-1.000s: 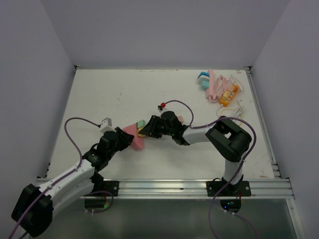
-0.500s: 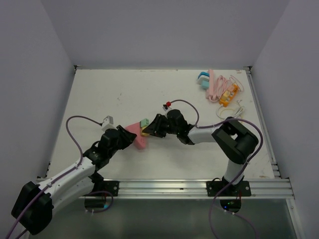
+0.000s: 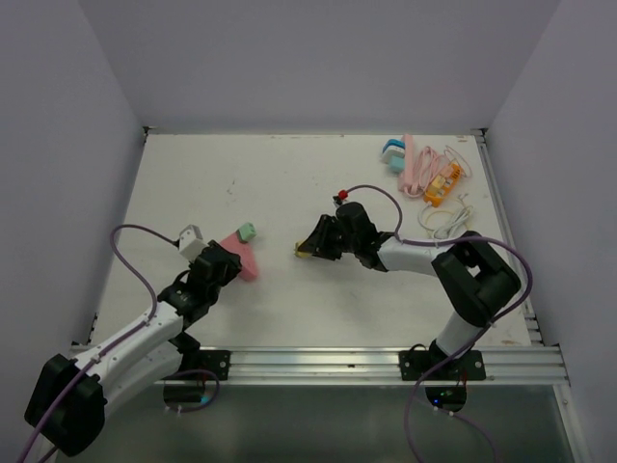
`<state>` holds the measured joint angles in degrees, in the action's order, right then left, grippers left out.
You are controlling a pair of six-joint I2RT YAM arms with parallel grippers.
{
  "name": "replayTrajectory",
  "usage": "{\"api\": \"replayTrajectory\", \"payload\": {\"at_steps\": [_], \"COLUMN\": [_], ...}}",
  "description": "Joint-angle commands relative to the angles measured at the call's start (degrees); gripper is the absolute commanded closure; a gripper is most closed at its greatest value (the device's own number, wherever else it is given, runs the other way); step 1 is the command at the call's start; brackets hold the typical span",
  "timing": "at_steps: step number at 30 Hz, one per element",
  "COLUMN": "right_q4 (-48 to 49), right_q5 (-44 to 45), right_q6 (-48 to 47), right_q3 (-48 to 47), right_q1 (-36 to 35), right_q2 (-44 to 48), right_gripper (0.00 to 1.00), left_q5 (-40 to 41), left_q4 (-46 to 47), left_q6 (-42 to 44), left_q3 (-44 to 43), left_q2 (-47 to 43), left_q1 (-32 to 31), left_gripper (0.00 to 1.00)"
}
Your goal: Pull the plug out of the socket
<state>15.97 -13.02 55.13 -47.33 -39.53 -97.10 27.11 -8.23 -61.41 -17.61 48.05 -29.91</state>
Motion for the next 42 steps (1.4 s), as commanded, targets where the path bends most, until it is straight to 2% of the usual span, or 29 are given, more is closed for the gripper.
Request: {"api": "replayTrajectory", "payload": {"at_steps": [1,4,13,19,23,29,34,36,37,39,40,42], "right_q4": [-2.61,-2.34,-3.05,-0.15,1.43,4.94,7.94,7.24,6.63,3.38,-0.37,-4.70], "right_q5": [0.89,0.19,-3.76,-9.39,-12.03,-15.63,-16.95,-17.13,-16.26,-14.68,-11.89,-8.62], "right_q6": [-2.22,-3.01,-7.41,-8.99,-9.96,-10.66,-9.43,-10.22,-10.48,-12.49,-13.55,-16.71], "right_q3": [-0.92,-0.05,8.04,15.07,15.69,12.45,11.03,10.59,10.59,10.94,10.68,10.07], "right_q1": [-0.46,0.24,8.67,17.89,21.59,24.15,24.85,25.55,26.51,27.39,27.92,27.93], "right_q2": [1.74,3.14,9.47,11.93,10.01,1.23,-3.71,-3.89,-3.63,-1.52,-0.56,2.96], "right_gripper": [1.00,1.00,1.00,1.00,1.00,1.00,0.84,0.69,0.56,0.40,0.28,0.17], "left_q5": [5.15,4.09,0.93,-1.97,-3.99,-7.60,-9.80,-10.58,-10.85,-11.55,-11.73,-12.43], "left_q4": [-6.80,-5.92,-2.23,1.98,5.06,9.89,12.27,12.62,13.15,13.68,14.11,14.64], "left_q6": [3.40,3.75,5.86,8.41,10.34,12.19,13.15,13.51,13.59,13.95,14.03,14.12], "left_q3": [-0.24,-0.15,0.99,1.61,2.49,3.19,3.37,3.28,3.37,3.46,3.63,3.72], "left_q2": [0.29,-0.41,-0.51,-1.20,-1.73,-1.21,-0.51,-0.42,-0.50,-0.33,-0.24,0.02], "left_q1": [-0.15,-0.15,-0.15,-0.24,-0.24,-0.15,-0.15,-0.23,-0.15,-0.23,-0.15,-0.15], "left_gripper": [1.00,1.00,1.00,1.00,1.00,1.00,1.00,1.00,1.00,1.00,1.00,1.00]}}
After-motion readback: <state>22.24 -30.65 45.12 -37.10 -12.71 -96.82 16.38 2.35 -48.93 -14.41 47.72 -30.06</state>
